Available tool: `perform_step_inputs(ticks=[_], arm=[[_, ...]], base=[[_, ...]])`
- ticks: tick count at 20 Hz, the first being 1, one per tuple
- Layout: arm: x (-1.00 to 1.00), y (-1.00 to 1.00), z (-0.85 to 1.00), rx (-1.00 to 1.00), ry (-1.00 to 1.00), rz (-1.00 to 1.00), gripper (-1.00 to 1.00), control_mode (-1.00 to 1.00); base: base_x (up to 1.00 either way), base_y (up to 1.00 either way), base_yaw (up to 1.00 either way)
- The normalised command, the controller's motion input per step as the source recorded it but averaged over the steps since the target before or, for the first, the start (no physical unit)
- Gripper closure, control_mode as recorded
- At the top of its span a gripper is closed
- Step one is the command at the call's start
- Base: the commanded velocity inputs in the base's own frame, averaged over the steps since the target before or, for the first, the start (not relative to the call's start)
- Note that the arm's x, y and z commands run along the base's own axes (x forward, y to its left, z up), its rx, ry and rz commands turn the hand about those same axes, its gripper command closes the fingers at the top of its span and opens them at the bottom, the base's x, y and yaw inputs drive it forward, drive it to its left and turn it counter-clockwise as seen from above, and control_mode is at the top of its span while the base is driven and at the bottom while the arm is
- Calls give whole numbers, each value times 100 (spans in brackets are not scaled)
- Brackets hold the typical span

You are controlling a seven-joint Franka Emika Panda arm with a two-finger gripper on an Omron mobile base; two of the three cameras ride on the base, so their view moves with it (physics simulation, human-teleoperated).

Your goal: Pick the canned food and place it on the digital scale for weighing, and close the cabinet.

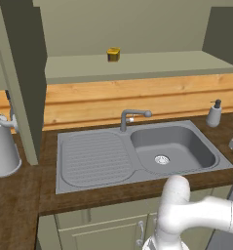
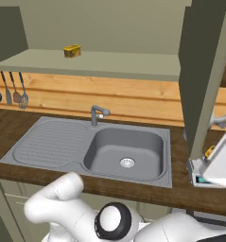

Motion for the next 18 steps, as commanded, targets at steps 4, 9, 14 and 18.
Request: perform_step_inputs(ticks=[4,9,14,18], arm=[[0,27,91,2,-49,34,-100,-100],[0,100,29,-11,-21,5,-100,-100],[41,100,-1,-2,2,-28,-100,-100],[64,100,-12,0,12,-32,-100,-100]], base=[[0,0,0],[0,0,0],[0,0,0],[0,0,0]])
